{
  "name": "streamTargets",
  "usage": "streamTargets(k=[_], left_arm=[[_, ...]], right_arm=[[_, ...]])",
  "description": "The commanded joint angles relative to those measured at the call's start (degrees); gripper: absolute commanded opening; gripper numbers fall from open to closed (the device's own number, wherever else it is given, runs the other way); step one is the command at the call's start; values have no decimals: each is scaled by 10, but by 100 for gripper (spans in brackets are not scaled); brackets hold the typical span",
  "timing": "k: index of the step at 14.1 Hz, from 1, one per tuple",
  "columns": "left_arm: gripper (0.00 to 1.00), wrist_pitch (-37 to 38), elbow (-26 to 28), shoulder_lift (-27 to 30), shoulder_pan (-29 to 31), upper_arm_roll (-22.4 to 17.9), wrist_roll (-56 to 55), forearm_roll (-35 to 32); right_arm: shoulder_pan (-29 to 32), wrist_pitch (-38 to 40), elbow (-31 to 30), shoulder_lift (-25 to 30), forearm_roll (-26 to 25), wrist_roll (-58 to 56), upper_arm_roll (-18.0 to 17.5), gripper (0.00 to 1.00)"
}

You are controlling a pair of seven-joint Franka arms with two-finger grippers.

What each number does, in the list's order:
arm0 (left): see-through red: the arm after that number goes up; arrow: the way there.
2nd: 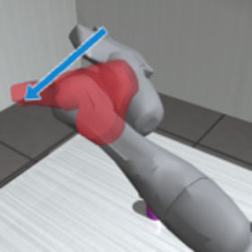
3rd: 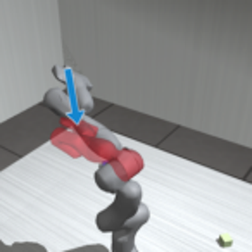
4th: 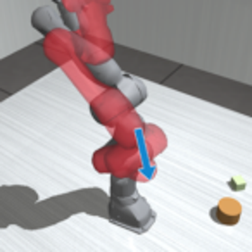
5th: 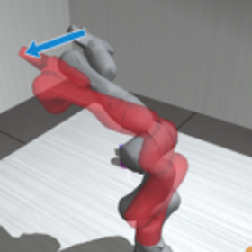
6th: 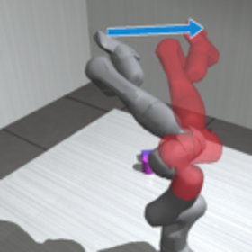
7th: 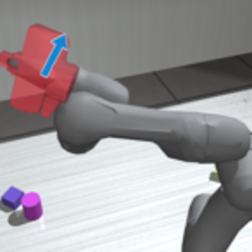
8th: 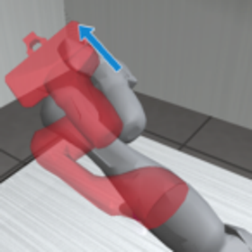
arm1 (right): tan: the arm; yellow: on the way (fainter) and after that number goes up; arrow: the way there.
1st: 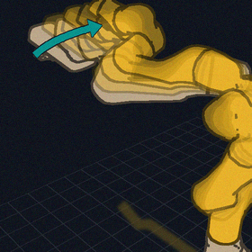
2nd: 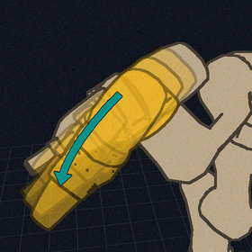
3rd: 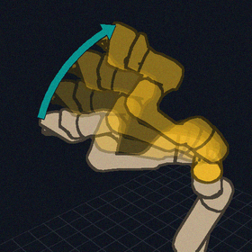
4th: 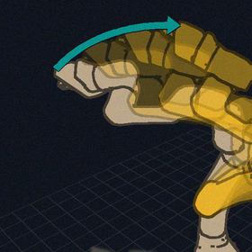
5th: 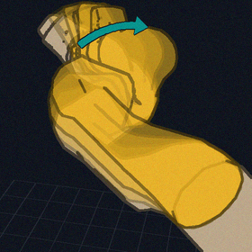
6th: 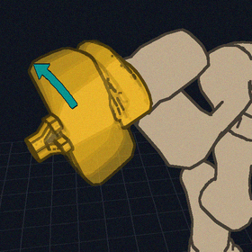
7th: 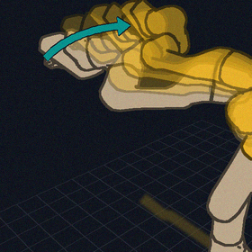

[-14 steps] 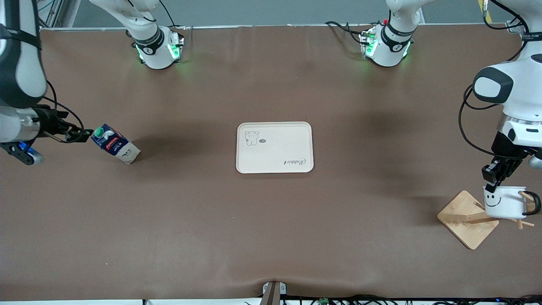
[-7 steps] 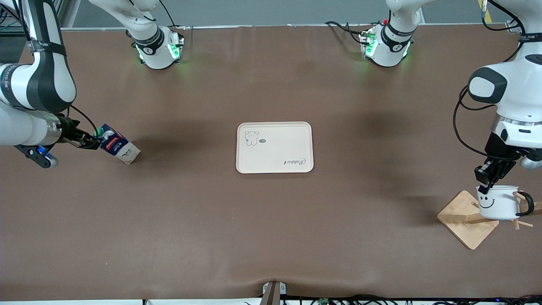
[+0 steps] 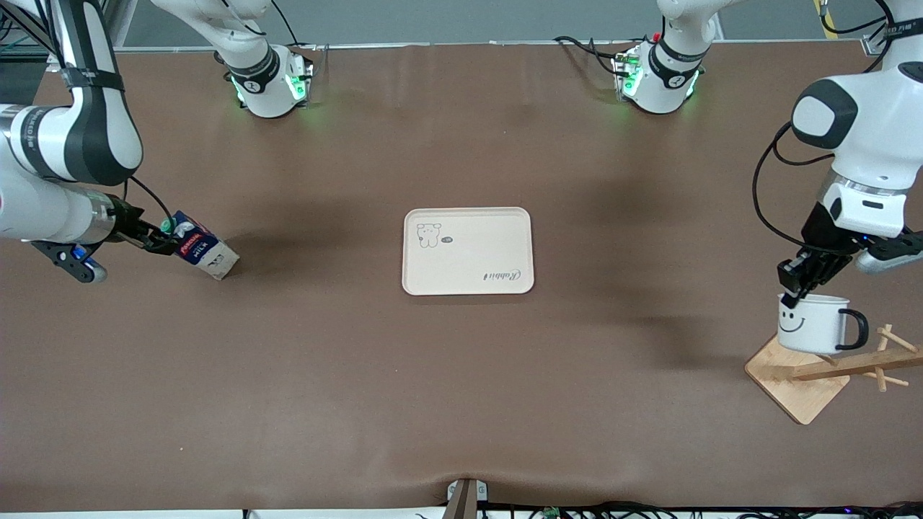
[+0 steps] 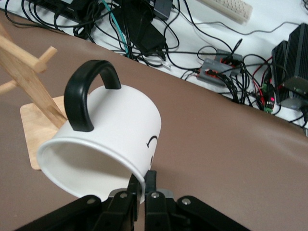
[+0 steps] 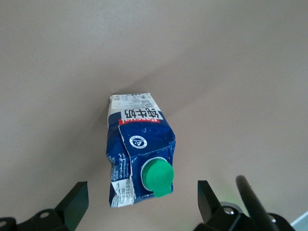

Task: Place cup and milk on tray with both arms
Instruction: 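Lift the white mug off the stand with the left gripper toward the tray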

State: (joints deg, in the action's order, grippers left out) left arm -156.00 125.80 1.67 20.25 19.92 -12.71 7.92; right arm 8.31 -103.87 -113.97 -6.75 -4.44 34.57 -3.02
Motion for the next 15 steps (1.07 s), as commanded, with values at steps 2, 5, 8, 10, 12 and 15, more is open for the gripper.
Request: streamTargets(k=[2, 5, 8, 10, 12, 15], left_arm=[[0, 74, -19, 27, 4, 17, -3, 4], [0, 152, -55, 30, 4, 48, -39, 3], [0, 201, -73, 32, 4, 80, -79, 3], [0, 226, -81, 27, 3, 106, -97, 3], [0, 248, -92, 13, 2, 133, -142, 2], [0, 268, -116, -21, 1, 186, -243, 2]], right_arm=[[0, -19, -47, 34, -13, 11, -3, 100], [0, -51, -86, 49, -13, 11, -3, 100], [1, -147, -143, 65, -13, 11, -3, 100], [1, -151, -144, 64, -13, 7, -3, 100], [2, -154, -146, 63, -13, 5, -4, 100], [4, -168, -160, 65, -13, 2, -3, 100]])
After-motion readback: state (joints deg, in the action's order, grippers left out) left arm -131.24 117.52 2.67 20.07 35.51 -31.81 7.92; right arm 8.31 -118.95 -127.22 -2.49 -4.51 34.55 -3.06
